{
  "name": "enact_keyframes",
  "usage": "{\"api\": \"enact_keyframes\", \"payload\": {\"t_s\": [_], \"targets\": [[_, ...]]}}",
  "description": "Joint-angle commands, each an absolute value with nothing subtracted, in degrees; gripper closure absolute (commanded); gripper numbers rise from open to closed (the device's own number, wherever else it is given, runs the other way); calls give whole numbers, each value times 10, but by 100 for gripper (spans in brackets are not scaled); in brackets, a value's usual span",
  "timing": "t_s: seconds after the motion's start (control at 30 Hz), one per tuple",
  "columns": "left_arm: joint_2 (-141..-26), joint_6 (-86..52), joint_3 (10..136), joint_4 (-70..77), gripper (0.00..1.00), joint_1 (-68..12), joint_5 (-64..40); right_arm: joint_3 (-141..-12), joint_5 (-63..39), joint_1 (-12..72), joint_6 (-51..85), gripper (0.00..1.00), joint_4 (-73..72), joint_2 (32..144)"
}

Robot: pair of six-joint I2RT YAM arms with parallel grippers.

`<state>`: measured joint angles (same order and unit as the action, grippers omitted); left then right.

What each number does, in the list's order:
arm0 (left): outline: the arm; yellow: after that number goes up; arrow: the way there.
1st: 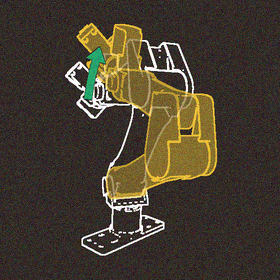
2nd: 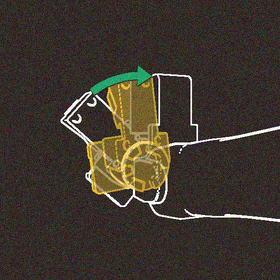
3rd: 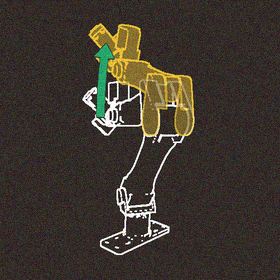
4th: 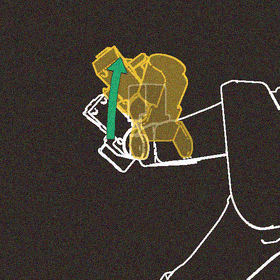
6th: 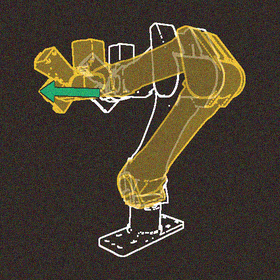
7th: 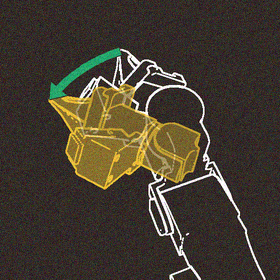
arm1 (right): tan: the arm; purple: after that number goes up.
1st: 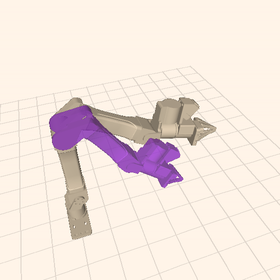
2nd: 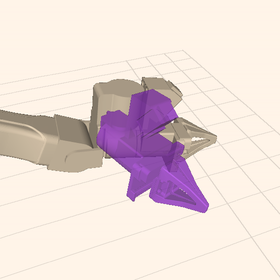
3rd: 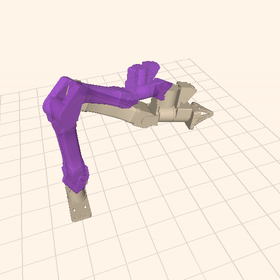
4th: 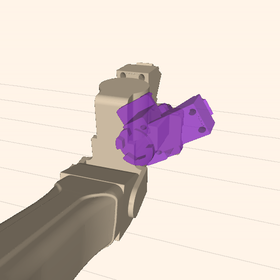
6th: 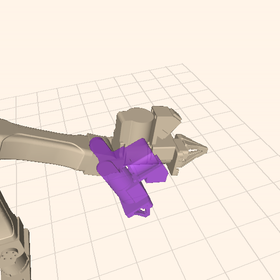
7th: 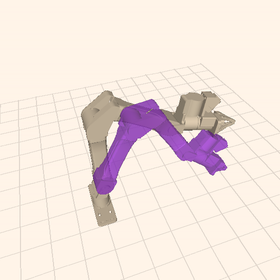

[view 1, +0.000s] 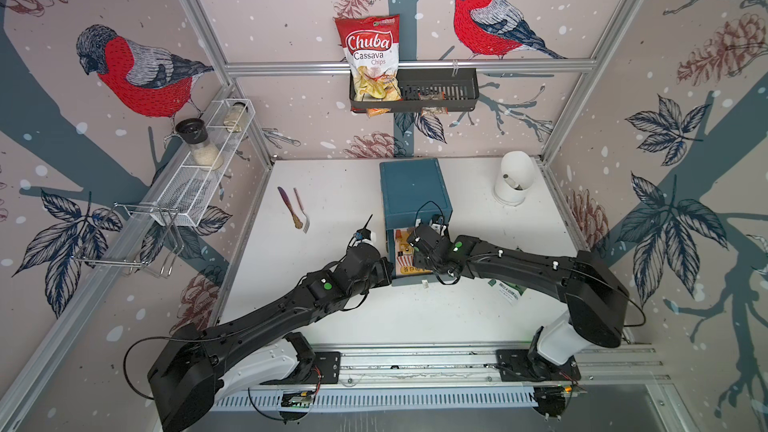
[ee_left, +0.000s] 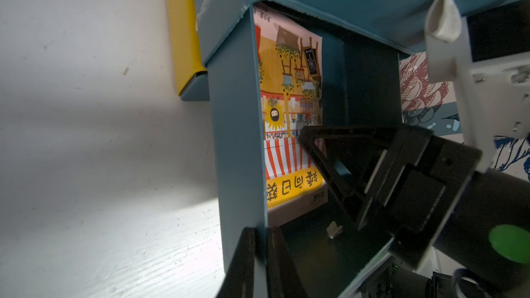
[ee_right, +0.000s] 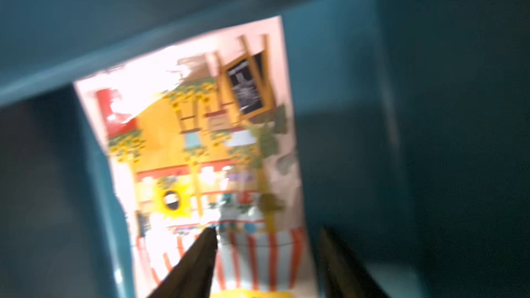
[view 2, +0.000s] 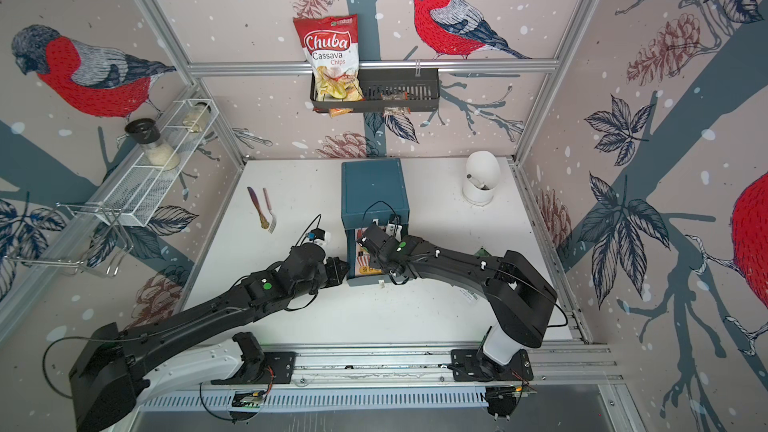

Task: Take the seed bags out of the drawer
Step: Pick up the seed packet from the drawer.

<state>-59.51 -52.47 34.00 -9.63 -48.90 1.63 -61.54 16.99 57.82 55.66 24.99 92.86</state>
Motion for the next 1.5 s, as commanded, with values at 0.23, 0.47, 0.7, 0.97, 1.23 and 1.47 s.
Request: {"api": "enact_keyframes", "payload": {"t_s": [0.23,0.47,0.7,0.97,1.23,1.47], "targets": [[-590,-513,338,-107,88,-490,6,-616,102,576,551,82,206,910],[-585,-507,340,-123,75,-490,19,-616,92,572,554,100,203,870],[-577,-497,346,-131,48,-490,33,-613,107,577,563,100,219,819],[-562,-494,376,-156,36,-489,48,-599,112,577,562,100,236,762],[-512,-472,422,-178,24,-488,58,-528,92,571,533,100,203,611],[-518,-454,442,-185,20,-482,48,-474,104,570,534,100,204,470]]}}
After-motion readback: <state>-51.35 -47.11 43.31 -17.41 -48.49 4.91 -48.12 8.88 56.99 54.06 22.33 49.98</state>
